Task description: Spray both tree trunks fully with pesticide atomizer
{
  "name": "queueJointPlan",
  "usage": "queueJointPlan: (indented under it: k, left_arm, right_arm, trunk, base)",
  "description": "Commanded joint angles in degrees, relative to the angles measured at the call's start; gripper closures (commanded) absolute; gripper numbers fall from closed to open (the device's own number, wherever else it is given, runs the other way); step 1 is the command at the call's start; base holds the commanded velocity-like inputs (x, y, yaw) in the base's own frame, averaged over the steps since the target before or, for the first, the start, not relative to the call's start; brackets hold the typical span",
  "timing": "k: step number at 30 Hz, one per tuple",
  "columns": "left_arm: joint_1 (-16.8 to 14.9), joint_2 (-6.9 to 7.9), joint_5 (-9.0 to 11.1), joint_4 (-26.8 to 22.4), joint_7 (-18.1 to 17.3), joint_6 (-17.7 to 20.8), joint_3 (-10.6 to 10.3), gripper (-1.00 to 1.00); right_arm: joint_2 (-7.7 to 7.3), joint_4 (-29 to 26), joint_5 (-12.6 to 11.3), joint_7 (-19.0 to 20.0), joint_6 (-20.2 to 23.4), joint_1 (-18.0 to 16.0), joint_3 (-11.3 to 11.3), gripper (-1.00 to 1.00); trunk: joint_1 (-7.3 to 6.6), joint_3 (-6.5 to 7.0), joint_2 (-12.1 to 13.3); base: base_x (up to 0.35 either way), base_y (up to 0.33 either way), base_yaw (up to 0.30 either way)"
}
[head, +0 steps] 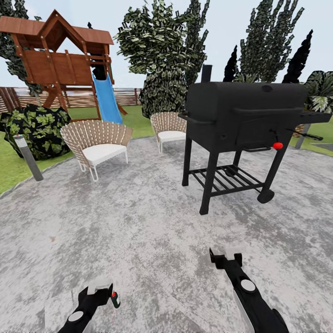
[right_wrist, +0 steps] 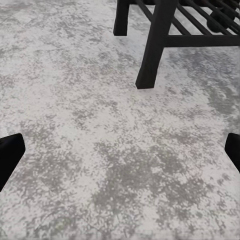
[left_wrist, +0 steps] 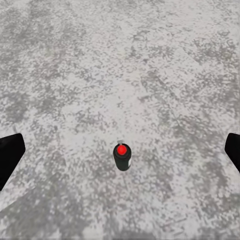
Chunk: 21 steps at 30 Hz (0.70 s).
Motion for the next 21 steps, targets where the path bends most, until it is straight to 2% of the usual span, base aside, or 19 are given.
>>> queueJointPlan:
  k: [1,7,21]
  left_arm:
    - [0.0,0.0,0.0,-0.1,0.0,-0.3,0.0,-1.0]
    - [0.0,0.02,0.0,0.4,0.0,-5.1,-0.1,-1.0]
    - [0.0,0.0,0.0,0.5,0.0,-5.7,0.0,-1.0]
  right_arm:
    - [0.0,0.0,0.0,0.0,0.0,0.0,0.0,-1.0]
    - [0.0,0.0,0.0,0.0,0.0,0.0,0.0,-1.0]
    - [0.0,-0.1,0.0,-0.1,0.0,0.0,0.0,-1.0]
  trunk:
    - [0.23,-0.28,-0.4]
    - [1.54,-1.91,-2.8]
    - [4.62,-5.71,-8.4]
  base:
    - [0.0,0.0,-0.003]
    - [0.0,0.0,0.0]
    - [0.0,0.0,0.0]
